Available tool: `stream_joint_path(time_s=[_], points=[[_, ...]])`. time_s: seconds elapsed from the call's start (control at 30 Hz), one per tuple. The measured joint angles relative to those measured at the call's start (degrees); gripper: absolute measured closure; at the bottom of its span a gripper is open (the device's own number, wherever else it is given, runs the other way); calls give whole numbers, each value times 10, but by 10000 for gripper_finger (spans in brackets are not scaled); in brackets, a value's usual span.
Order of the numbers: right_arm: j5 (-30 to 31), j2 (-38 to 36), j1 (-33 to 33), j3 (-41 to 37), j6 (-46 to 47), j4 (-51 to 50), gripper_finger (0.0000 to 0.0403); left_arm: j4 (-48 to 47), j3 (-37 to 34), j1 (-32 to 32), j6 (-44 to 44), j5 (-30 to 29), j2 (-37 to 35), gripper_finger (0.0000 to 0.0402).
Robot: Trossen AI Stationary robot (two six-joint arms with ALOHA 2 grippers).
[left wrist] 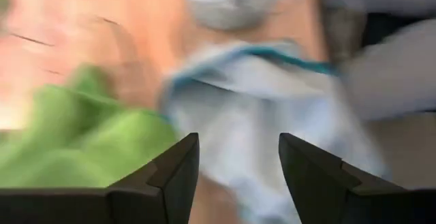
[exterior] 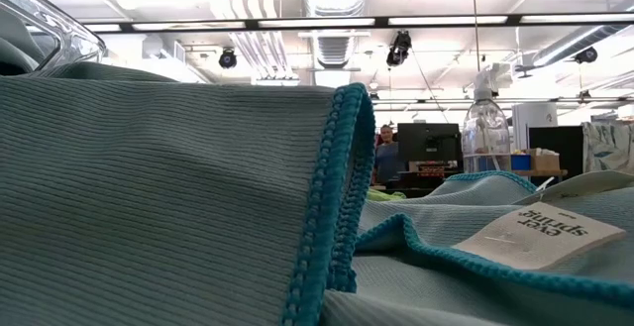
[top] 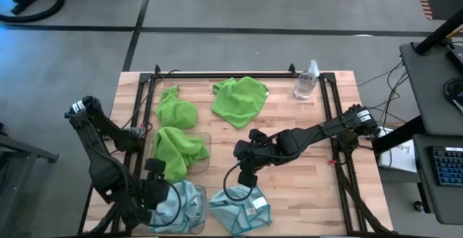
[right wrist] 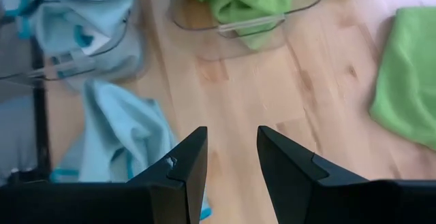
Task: Sort microfiber towel by color & place in baskets
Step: Put the left green microfiber cloth into the top transparent bin
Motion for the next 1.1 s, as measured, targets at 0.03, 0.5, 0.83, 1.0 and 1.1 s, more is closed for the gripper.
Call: stream_joint_path(time_s=[0.03, 0.5, 0.83, 1.0, 1.1], points=[[15, 0, 0, 0, 3, -3, 280, -25, 8, 3, 9, -20, 7, 216], [67, 3, -50, -3, 24, -82, 280, -145, -39, 80, 33, -102, -30, 216], [66, 3, -111, -3, -32, -82, 280, -144, -100, 158, 61, -196, -154, 216], [65, 3, -132, -3, -38, -81, 280, -139, -135, 210, 50, -317, -220, 216], [65, 3, -140, -3, -38, -81, 280, -136, -149, 248, -24, -444, -241, 216]])
